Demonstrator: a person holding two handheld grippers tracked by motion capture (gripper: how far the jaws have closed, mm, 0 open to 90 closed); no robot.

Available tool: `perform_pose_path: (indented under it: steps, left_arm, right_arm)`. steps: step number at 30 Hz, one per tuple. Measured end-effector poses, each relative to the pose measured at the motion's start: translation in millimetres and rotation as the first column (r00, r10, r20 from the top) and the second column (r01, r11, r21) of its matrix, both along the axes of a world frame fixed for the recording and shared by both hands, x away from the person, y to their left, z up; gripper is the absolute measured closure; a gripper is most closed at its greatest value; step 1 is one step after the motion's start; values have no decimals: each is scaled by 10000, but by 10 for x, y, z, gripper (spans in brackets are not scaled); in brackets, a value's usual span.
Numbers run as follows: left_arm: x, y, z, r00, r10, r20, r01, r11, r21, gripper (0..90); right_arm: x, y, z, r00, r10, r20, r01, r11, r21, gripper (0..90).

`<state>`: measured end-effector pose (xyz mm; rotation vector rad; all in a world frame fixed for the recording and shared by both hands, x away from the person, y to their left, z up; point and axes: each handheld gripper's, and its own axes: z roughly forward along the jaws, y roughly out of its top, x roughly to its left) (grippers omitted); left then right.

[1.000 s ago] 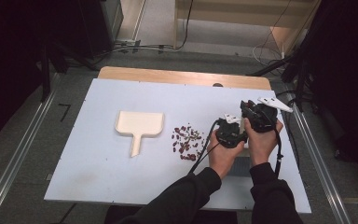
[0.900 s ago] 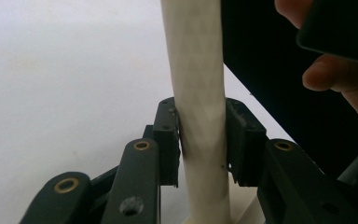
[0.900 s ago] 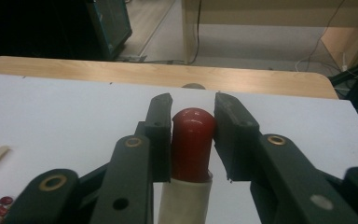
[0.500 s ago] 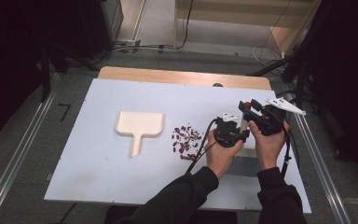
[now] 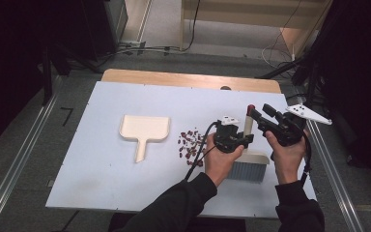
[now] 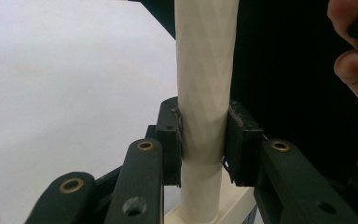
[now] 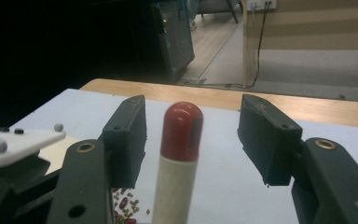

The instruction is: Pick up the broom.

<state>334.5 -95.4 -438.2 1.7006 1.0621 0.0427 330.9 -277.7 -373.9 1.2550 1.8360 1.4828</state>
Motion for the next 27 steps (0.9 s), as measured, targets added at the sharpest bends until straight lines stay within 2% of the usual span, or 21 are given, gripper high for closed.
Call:
perform_pose_path:
  steps: [9,10,15,20,23,25,26,27]
  left_arm:
    - [29,392,156,9998,187,69,-187,9998,-53,720]
    - [29,392,156,9998,187,69,-187,9998,-53,720]
    - [48,627,269,9990,413,189,-412,9991,-88,720]
    - [70,715,293,9985,504,229,-503,9987,-45,720]
    - [84,778,283,9980,582,241,-582,9983,2,720]
    - [90,796,278,9981,567,235,-568,9984,20,720]
    - [103,833,265,9979,608,202,-608,9981,-2,720]
    - [111,853,260,9980,607,172,-607,9982,-19,720]
  right_arm:
    - [-31,-52,-41,9977,670,79,-672,9973,282,345]
    - [-27,-47,-56,9974,712,74,-714,9971,276,339]
    - [6,-22,-140,9940,1082,-182,-1075,9937,331,337]
    - [28,37,-205,9876,1543,-290,-1538,9879,205,336]
    - [42,89,-260,9807,1900,-458,-1894,9818,167,335]
    - [48,95,-276,9795,1961,-467,-1957,9806,138,335]
    - [56,107,-312,9737,2204,-587,-2198,9754,161,335]
    - [56,110,-325,9723,2264,-583,-2260,9740,139,335]
